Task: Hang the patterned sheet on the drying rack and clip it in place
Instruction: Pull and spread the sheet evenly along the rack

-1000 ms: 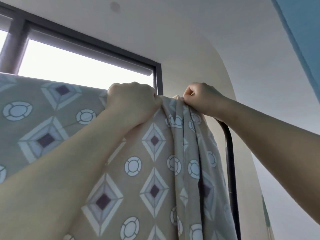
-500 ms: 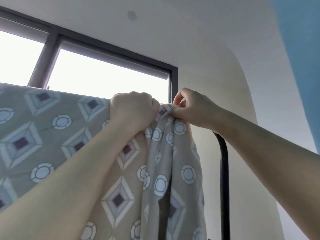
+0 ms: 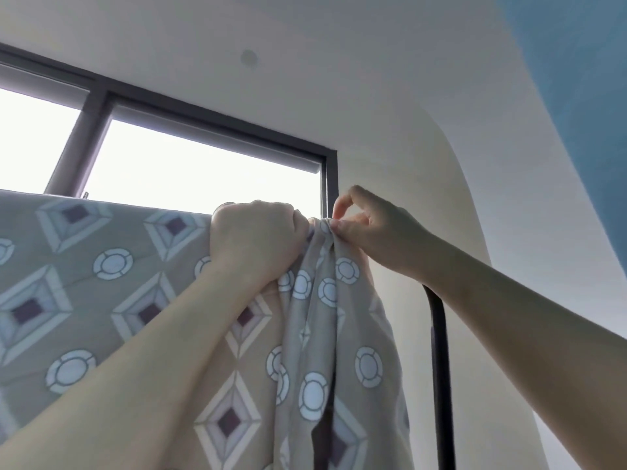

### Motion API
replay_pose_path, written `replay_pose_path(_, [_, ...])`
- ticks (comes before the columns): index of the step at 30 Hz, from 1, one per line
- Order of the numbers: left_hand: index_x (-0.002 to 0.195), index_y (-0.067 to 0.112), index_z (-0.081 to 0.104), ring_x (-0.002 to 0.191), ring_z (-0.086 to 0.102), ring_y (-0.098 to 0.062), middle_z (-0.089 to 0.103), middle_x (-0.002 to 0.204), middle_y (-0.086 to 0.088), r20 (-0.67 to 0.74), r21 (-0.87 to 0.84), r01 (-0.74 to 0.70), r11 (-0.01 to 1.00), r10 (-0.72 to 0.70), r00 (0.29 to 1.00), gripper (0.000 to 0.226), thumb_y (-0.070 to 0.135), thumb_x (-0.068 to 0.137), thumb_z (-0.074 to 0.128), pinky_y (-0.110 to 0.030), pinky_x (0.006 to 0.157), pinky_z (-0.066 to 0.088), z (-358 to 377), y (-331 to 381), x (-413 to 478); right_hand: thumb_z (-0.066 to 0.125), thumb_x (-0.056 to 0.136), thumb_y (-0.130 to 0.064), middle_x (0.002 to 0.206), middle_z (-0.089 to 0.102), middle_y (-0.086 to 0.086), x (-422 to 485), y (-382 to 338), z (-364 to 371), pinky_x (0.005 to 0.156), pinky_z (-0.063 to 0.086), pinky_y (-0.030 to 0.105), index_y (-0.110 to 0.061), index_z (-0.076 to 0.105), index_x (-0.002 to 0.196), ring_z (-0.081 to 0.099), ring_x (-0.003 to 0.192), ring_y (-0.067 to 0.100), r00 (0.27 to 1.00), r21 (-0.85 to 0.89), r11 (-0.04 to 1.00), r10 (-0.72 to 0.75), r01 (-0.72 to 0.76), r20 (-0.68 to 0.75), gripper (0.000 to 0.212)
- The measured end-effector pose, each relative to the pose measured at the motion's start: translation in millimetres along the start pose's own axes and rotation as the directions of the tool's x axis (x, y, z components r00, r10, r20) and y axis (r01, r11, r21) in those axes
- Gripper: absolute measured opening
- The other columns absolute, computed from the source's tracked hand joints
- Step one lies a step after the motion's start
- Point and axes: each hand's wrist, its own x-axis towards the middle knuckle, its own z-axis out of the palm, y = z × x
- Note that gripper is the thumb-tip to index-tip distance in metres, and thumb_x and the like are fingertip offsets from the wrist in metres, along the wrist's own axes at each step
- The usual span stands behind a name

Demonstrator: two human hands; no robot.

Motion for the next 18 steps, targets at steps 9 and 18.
replay_pose_path(9, [0.053, 0.017, 0.036, 0.045, 0.027, -0.012, 0.036, 0.051, 0.003, -0.053, 0.012, -0.016, 1.000, 0.016, 0.998, 0.044, 0.029, 0.095, 0.027, -0.026, 0.046, 0.013, -2.1, 0.1, -1.5, 0.053, 0.091, -0.027, 0.081, 0.059, -0.006, 3.9, -7.9, -1.1, 0.064, 0.046, 0.020, -0.019, 0.052, 0.086, 0.058, 0.078, 0.011, 0.996, -0.136, 0.990, 0.033, -0.044, -0.088, 0.010])
replay_pose_path(18, [0.054, 0.016, 0.039, 0.045, 0.029, -0.013, 0.037, 0.051, 0.002, -0.047, 0.028, -0.029, 0.999, 0.031, 0.998, 0.044, 0.028, 0.095, 0.027, -0.025, 0.046, 0.015, 4.6, -1.7, -3.4, 0.040, 0.098, -0.024, 0.066, 0.053, -0.008, 3.6, -4.4, 13.3, 0.051, 0.036, 0.024, -0.029, 0.041, 0.095, 0.052, 0.060, 0.010, 0.988, -0.313, 0.950, -0.059, 0.011, -0.142, 0.006])
